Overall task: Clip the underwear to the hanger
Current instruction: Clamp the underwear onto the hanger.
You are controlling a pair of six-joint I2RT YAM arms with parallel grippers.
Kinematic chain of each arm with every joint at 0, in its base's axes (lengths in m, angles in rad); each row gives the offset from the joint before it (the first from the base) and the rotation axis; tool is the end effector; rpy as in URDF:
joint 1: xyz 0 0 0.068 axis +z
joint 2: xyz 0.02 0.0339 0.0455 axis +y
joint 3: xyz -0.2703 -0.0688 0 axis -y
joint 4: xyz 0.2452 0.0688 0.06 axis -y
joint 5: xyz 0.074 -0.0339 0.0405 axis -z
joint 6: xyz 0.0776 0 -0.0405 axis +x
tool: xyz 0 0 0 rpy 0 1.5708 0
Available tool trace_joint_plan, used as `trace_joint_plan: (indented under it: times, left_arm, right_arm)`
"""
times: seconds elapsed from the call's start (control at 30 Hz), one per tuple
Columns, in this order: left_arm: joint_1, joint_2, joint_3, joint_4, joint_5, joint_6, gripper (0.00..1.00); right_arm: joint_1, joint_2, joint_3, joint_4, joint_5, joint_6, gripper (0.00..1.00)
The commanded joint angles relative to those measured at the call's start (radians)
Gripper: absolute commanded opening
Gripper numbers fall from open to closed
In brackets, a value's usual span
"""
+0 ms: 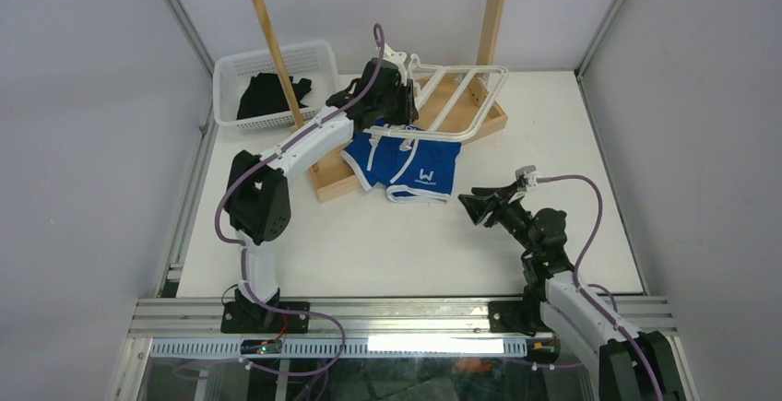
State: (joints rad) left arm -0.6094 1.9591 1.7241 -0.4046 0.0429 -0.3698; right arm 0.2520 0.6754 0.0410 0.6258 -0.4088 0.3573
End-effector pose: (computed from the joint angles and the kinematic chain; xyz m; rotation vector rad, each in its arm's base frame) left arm 0.4051 -0.2868 0.2745 0.2961 2.2544 -0.5803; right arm 0.1737 0.0766 0.1842 -0.2446 1.6176 0.7935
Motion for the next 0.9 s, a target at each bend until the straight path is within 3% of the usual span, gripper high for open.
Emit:
trace_joint_plan:
  times: [0.0,0.37,0.5,0.63,0.77,0.87]
  left_arm:
    - [-0.021,-0.03,0.161,0.034,-0.102,0.083,0.0]
    - [-0.025,-0.027,0.255,-0.095,-0.306,0.16,0.0]
    - [-0.024,-0.032,0.252,-0.109,-0.308,0.169,0.0]
    - [-0.024,-0.039,0.25,-0.111,-0.295,0.166,0.0]
    - [-0.024,-0.048,0.239,-0.108,-0.308,0.159,0.0]
    - [-0.022,-0.054,0.217,-0.096,-0.329,0.139,0.0]
  right_arm:
    - [0.0,0.066,0.055,0.348,-0.053,-0.04,0.52]
    - [0.014,0.158,0.114,0.314,-0.077,-0.111,0.5]
    - [0.071,0.297,0.114,0.497,-0.155,-0.154,0.57]
    - [0.182,0.476,0.127,0.741,-0.163,-0.306,0.67]
    - [0.211,0.7,0.188,0.999,-0.111,-0.269,0.71]
    - [0.255,0.811,0.269,1.015,-0.058,-0.319,0.72]
